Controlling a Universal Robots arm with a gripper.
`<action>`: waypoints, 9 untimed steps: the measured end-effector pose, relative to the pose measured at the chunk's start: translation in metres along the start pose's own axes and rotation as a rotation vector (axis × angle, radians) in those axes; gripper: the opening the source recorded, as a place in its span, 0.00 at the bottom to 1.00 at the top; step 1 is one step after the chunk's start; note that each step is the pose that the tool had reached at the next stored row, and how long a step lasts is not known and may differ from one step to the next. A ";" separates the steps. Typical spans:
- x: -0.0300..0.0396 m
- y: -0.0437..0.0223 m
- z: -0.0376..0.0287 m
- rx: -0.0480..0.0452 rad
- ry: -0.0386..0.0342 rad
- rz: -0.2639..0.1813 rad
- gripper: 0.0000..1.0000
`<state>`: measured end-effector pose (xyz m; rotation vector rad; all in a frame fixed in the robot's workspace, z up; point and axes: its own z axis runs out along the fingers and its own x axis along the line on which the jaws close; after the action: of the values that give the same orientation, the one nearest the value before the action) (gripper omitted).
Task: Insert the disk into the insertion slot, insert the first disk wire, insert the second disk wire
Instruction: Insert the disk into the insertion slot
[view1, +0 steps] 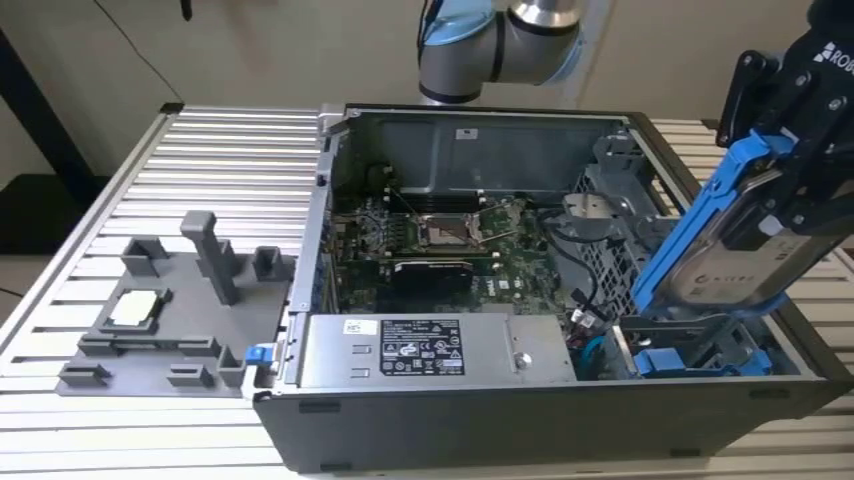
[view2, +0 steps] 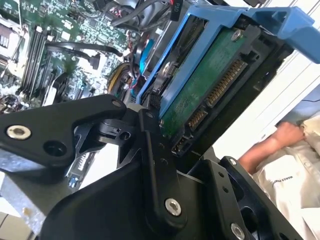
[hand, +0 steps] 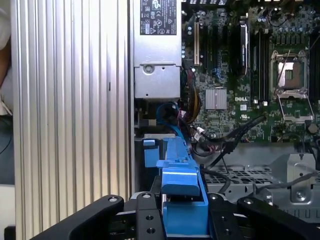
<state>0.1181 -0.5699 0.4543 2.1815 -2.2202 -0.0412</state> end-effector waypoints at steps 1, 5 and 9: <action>0.0001 -0.0002 0.0010 0.0000 -0.0001 0.000 0.33; 0.0006 -0.0010 0.0048 0.0000 -0.0001 -0.001 0.33; 0.0015 -0.0019 0.0089 0.0000 0.0000 -0.001 0.33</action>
<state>0.1196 -0.5715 0.4454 2.1830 -2.2187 -0.0412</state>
